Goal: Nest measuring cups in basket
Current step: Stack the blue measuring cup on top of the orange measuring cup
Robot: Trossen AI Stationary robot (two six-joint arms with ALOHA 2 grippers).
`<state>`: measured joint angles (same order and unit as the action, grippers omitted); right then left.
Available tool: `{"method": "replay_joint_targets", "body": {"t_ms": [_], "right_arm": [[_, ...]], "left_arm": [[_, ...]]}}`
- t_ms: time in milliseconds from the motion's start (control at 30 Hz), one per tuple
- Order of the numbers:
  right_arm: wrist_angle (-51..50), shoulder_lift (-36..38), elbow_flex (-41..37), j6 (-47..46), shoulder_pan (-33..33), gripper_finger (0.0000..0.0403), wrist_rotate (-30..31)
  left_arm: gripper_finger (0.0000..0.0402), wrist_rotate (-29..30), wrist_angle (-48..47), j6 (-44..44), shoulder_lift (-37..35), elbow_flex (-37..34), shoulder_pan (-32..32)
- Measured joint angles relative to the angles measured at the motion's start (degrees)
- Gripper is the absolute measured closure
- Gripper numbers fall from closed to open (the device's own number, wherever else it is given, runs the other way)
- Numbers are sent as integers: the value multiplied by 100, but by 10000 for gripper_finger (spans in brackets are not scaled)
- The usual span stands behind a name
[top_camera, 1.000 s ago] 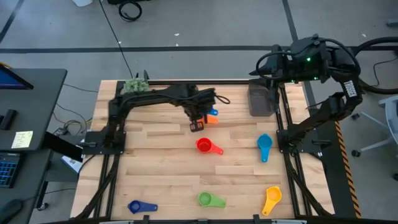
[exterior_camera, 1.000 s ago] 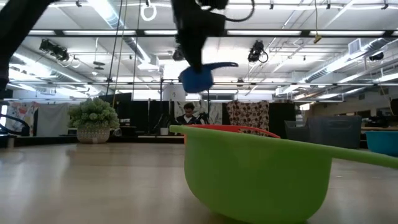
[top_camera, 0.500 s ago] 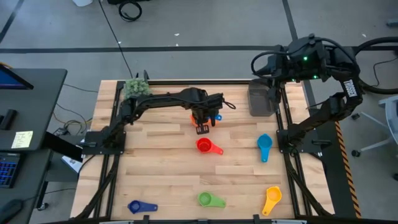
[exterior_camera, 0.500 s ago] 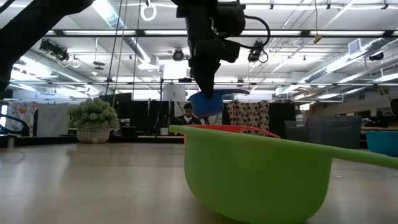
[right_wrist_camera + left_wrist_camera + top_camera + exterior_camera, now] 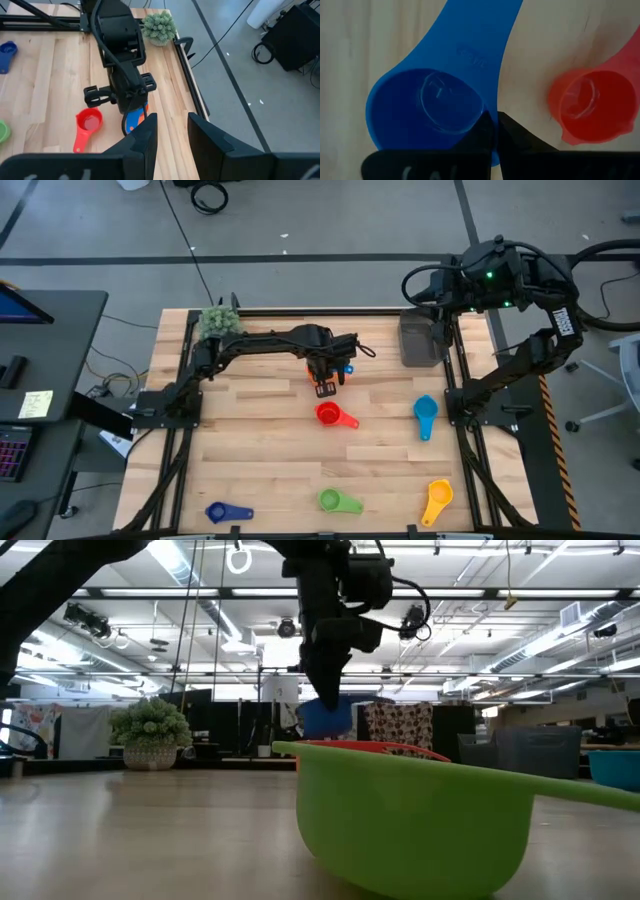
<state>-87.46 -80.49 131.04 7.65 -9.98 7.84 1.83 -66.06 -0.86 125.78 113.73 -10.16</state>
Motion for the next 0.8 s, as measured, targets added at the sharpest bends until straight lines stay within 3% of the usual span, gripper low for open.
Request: {"method": "replay_joint_targets", "body": {"t_ms": [600, 800], "right_arm": [[4, 0, 0, -1, 0, 291, -2], [7, 0, 0, -3, 0, 291, -2]], "left_arm": [[390, 7, 813, -6, -28, -1003, -1], [340, 26, 845, -1, -34, -994, -1]]}}
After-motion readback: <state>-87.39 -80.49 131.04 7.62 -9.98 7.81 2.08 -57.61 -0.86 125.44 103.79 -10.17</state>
